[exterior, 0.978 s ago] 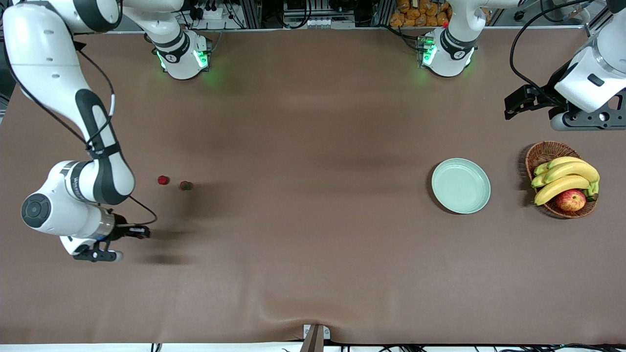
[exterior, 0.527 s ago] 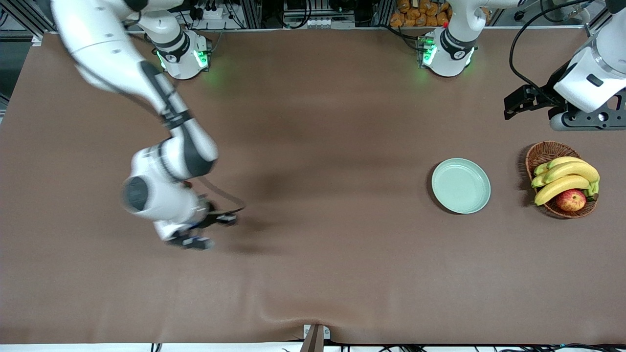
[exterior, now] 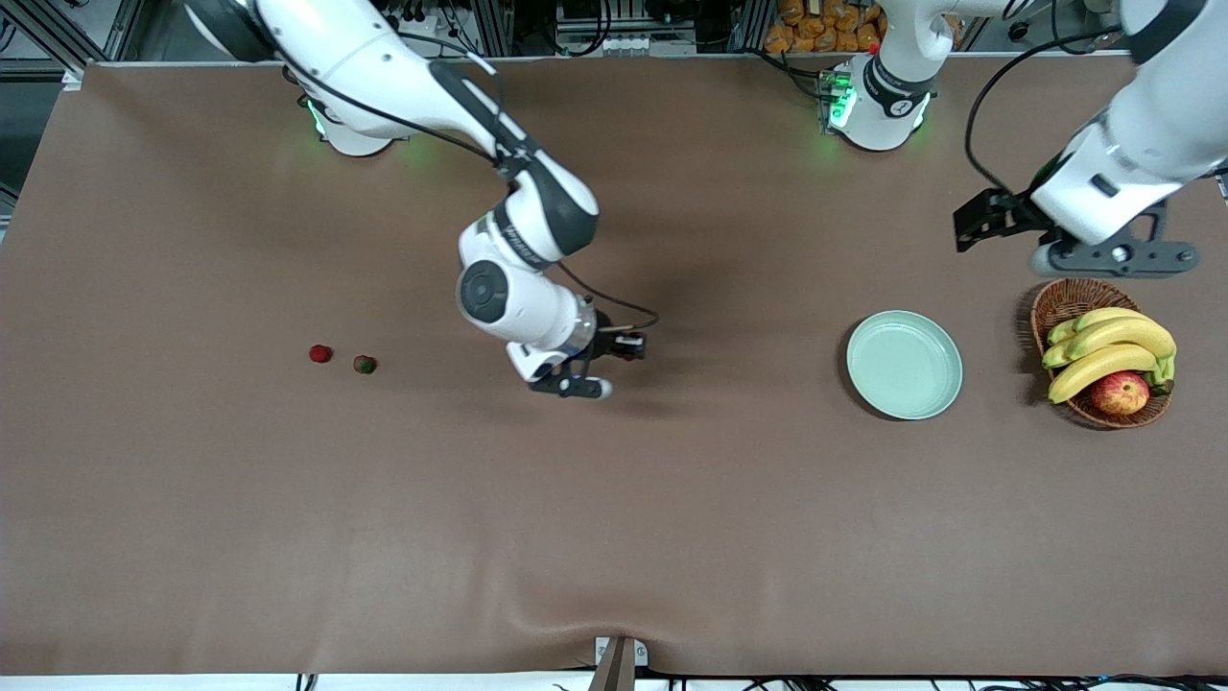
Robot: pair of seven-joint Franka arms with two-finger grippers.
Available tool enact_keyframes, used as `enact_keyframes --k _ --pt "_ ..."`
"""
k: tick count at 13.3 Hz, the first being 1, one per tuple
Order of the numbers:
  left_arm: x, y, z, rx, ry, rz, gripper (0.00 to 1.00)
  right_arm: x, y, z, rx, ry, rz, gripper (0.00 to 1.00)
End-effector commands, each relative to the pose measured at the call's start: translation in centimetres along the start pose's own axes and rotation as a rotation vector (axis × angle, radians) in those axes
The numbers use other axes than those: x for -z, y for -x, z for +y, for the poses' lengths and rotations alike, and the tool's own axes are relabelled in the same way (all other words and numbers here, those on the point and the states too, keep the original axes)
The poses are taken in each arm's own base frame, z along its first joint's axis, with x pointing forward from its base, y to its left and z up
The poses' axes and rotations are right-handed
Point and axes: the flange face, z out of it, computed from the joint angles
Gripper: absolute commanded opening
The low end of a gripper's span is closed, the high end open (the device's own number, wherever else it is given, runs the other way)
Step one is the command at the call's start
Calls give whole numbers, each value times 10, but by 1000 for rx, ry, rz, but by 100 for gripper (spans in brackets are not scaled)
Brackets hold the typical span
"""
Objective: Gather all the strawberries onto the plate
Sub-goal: 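Carry the strawberry toward the table middle while the left gripper reaches over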
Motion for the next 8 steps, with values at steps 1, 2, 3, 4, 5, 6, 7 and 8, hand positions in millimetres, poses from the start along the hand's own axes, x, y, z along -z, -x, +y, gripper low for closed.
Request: enact_keyframes --k 1,2,3,4,5,6,7,8 --pt "-30 1 13 31 13 2 100 -43 19 -13 6 -38 47 11" --pt "-44 0 18 51 20 0 100 -56 30 -18 6 -37 42 12" --pt "-55 1 28 62 18 6 100 -64 35 -24 -9 -40 37 14" --pt "-68 2 38 86 19 11 100 -75 44 -32 -24 -44 28 21" --pt "-81 4 51 109 20 23 100 -85 50 -40 -27 -52 29 27" --pt "-99 5 66 126 22 30 100 -89 55 -45 -14 -58 41 40" --pt "-112 5 77 142 25 38 100 -90 56 -45 -12 -60 50 61" --pt "-123 3 87 154 29 41 100 -87 54 -45 -11 -61 54 80"
